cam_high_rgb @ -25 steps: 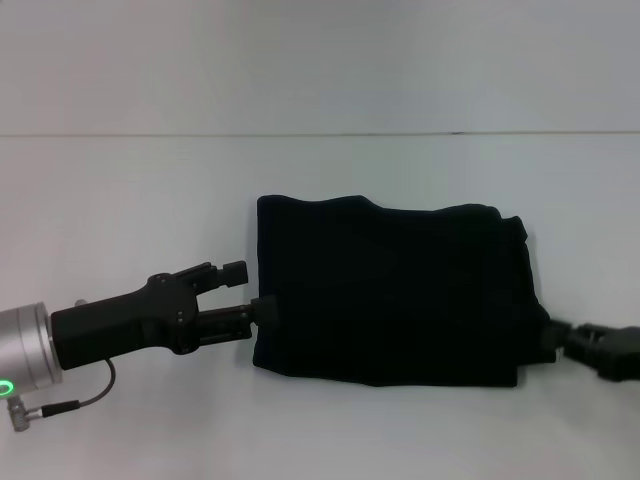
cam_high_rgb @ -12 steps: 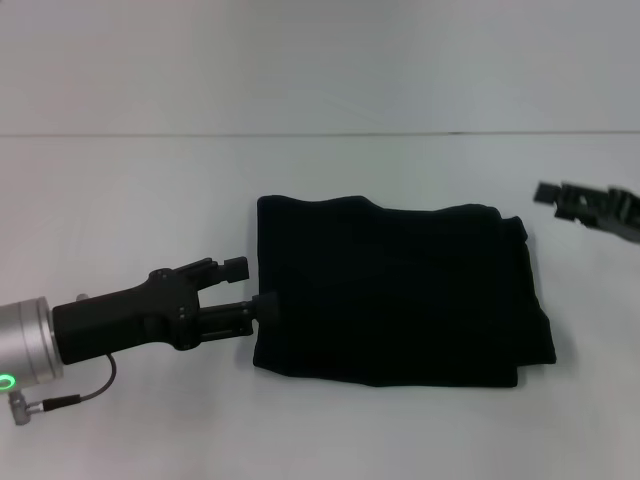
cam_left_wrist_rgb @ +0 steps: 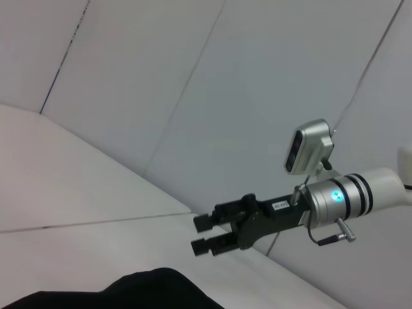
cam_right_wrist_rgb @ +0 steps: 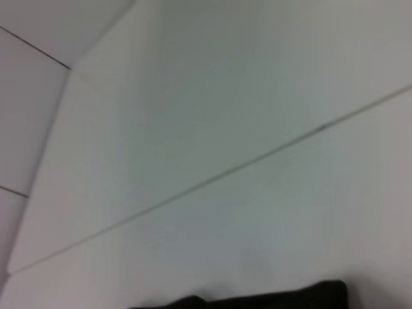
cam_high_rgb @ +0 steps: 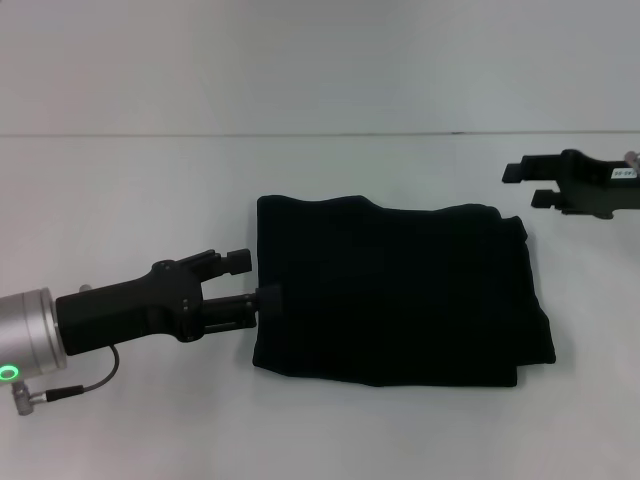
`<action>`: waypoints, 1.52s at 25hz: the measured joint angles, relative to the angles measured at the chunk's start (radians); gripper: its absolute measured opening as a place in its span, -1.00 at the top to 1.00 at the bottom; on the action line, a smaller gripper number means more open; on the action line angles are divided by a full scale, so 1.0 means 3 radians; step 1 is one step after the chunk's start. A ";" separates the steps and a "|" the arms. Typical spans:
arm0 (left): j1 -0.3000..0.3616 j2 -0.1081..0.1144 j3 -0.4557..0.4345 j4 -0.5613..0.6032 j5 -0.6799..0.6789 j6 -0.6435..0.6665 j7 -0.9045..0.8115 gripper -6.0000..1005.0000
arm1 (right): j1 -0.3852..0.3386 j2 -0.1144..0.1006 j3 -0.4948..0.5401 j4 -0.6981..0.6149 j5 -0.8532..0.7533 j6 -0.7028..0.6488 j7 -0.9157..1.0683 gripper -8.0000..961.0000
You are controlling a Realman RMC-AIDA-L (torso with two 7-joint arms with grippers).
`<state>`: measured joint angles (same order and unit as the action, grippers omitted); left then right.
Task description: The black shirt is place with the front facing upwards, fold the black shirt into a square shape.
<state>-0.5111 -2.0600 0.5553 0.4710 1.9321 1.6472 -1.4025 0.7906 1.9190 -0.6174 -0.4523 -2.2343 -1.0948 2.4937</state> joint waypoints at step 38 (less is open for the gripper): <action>-0.0091 0.0112 0.0110 0.0271 0.0352 -0.0380 -0.0123 -0.84 | 0.0167 -0.0011 -0.0352 0.0224 -0.0021 0.0147 0.0725 -0.46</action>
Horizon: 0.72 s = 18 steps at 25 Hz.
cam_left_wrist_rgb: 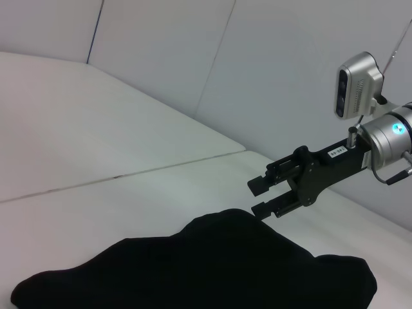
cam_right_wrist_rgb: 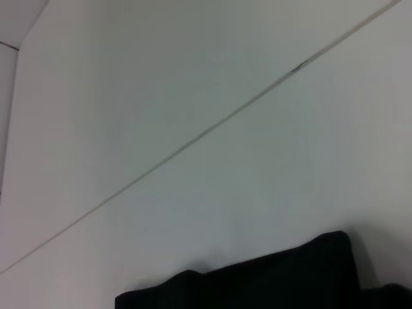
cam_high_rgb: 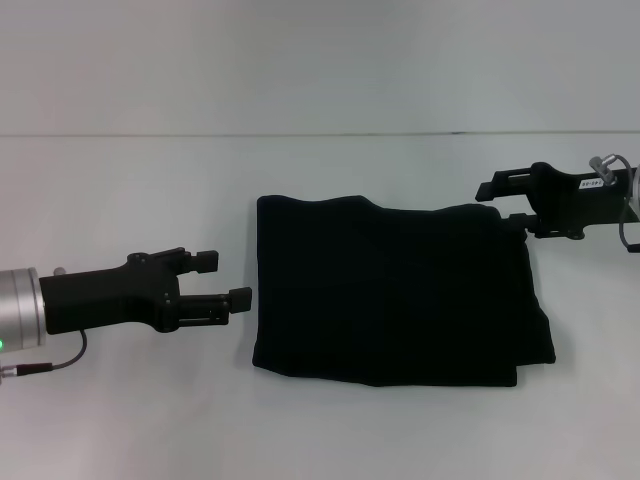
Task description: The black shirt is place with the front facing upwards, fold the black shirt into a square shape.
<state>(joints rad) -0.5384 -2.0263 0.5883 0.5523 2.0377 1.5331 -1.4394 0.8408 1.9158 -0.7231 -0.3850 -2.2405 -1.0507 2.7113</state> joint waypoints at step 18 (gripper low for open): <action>-0.0014 -0.0024 0.0005 0.0000 -0.0009 -0.0002 0.0020 -0.84 | -0.0014 0.0044 -0.0008 0.0000 -0.0012 0.0055 -0.0126 -0.46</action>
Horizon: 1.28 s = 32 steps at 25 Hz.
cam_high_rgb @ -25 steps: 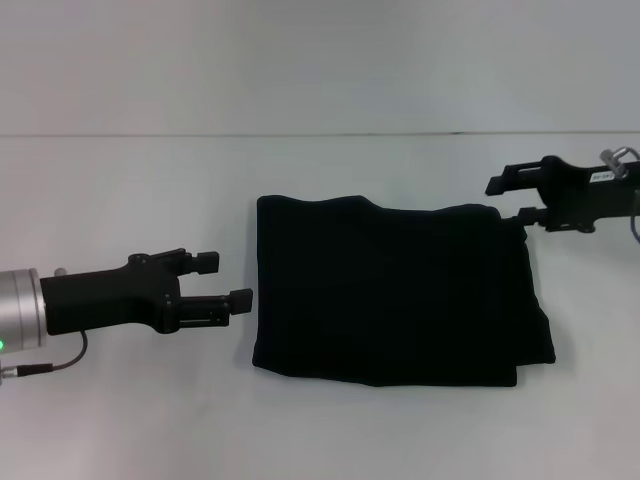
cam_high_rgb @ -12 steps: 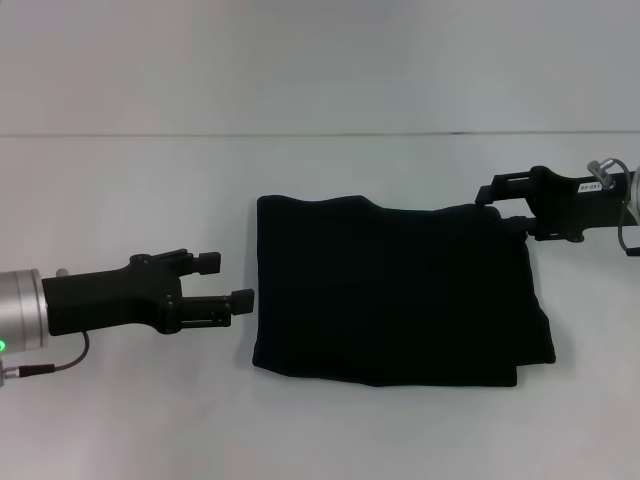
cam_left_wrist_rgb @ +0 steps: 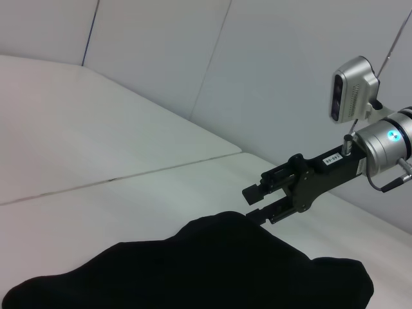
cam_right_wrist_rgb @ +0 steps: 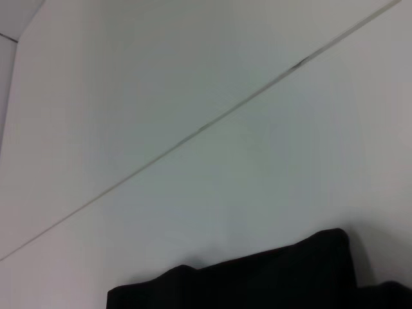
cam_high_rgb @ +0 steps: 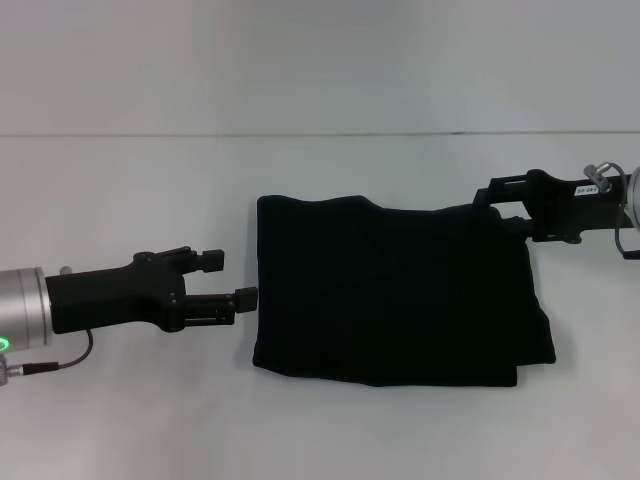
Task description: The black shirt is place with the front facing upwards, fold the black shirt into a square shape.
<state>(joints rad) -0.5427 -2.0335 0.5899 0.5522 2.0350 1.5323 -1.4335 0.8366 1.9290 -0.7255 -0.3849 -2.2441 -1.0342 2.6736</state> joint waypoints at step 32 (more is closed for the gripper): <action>0.0014 -0.0002 -0.0013 0.0000 -0.0012 0.0000 0.0008 -0.83 | -0.0026 0.0078 -0.0017 -0.0037 0.0018 0.0005 -0.0173 -0.44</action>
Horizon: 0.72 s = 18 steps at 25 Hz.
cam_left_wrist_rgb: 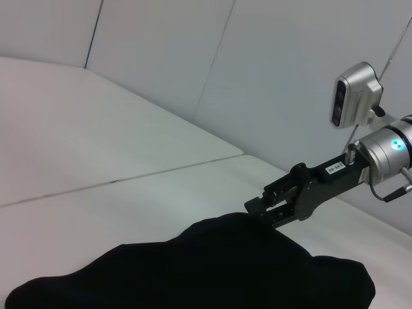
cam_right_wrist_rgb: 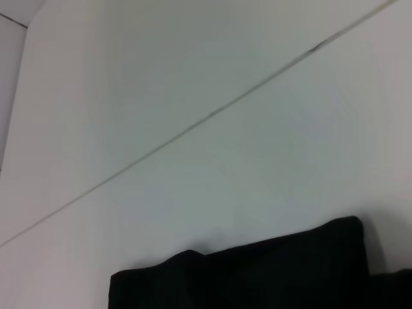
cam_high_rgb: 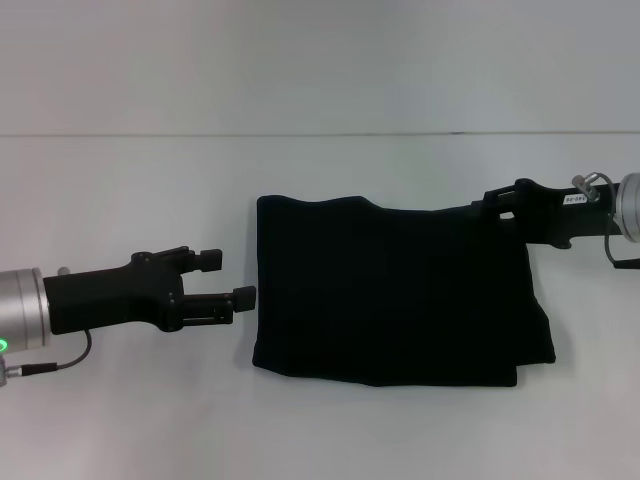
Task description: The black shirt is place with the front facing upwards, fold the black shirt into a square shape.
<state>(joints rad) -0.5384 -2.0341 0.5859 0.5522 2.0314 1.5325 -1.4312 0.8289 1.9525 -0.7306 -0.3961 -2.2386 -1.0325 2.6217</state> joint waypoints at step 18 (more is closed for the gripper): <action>0.0000 0.0000 0.0000 0.0000 -0.0008 0.0000 0.0000 -0.83 | 0.0031 0.0012 -0.0005 -0.0010 -0.0012 0.0047 -0.0261 0.91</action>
<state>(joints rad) -0.5384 -2.0341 0.5860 0.5522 2.0289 1.5325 -1.4312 0.8383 1.9559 -0.7322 -0.3992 -2.2422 -1.0184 2.5433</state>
